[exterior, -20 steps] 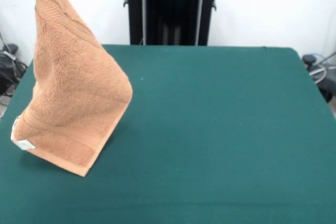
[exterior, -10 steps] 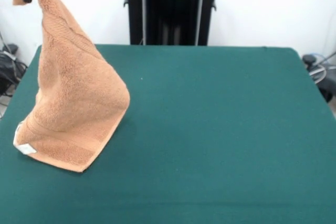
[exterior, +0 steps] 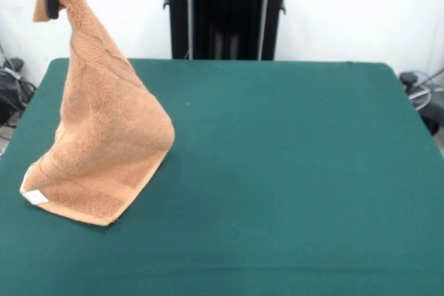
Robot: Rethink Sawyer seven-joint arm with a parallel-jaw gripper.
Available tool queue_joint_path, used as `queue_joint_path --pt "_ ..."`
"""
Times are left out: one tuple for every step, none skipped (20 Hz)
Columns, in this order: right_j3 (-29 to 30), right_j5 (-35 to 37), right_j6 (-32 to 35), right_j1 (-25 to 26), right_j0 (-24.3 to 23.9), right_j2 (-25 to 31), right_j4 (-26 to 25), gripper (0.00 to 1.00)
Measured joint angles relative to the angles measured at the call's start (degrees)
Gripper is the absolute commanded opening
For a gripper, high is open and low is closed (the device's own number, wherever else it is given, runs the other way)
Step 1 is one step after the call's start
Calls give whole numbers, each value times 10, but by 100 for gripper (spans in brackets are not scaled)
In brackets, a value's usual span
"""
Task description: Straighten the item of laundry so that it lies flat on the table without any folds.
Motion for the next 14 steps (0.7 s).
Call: queue_joint_path --pt "2 -3 0 0 3 0 0 0" --pt "2 -4 0 0 4 0 0 0" --pt "7 -11 0 0 15 0 0 0" --pt "8 -12 0 0 18 0 0 0" --pt "9 -14 0 0 22 0 0 0" --pt "10 -16 0 0 27 0 0 0" --pt "10 -17 0 0 29 0 0 0" --pt "10 -18 0 0 31 0 0 0" --pt "11 -18 0 0 34 0 0 0" --pt "13 -19 0 0 40 0 0 0" --pt "14 -19 0 0 43 0 0 0" --pt "15 -19 0 0 44 0 0 0" --pt "18 -19 0 0 50 0 0 0" --pt "20 -19 0 0 52 0 0 0"
